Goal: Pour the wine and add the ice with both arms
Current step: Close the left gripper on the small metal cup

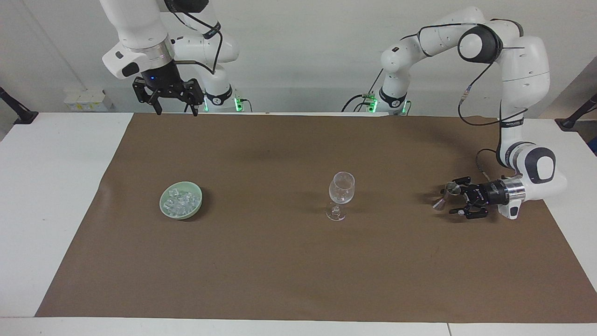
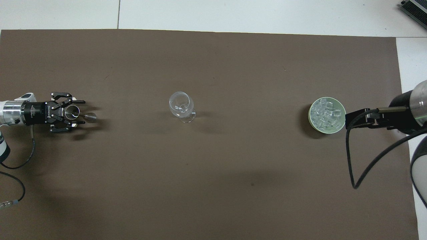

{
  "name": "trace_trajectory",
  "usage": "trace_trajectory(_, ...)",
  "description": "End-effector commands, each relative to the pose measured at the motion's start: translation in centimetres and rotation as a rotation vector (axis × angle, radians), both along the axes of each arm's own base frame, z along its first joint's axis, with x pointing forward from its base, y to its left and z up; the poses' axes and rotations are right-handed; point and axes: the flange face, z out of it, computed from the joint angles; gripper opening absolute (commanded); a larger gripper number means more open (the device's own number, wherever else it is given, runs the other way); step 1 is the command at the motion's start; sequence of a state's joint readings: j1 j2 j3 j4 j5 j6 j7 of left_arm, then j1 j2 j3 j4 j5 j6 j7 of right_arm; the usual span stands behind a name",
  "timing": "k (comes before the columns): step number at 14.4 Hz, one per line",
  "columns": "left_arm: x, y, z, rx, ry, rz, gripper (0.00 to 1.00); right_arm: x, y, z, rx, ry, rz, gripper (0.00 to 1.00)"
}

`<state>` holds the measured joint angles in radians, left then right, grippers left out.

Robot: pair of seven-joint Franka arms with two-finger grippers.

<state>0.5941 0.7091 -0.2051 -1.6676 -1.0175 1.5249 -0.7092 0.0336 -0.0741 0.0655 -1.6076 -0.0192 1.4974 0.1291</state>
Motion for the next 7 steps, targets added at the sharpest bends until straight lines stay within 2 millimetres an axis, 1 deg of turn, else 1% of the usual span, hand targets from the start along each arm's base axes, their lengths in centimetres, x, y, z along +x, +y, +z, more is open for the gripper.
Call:
trace_trajectory(1, -0.09, 0.07, -0.16, -0.014, -0.001, -0.002, 0.71, -0.67, -0.12, 0.01, 0.018, -0.006, 0.021, 1.0)
trace_trajectory(5, -0.15, 0.16, -0.22, -0.01, -0.001, -0.004, 0.65, -0.67, -0.12, 0.01, 0.018, -0.006, 0.021, 1.0)
trace_trajectory(7, -0.22, 0.12, -0.37, -0.01, 0.0, -0.006, 0.64, -0.67, -0.12, 0.01, 0.018, -0.006, 0.021, 1.0)
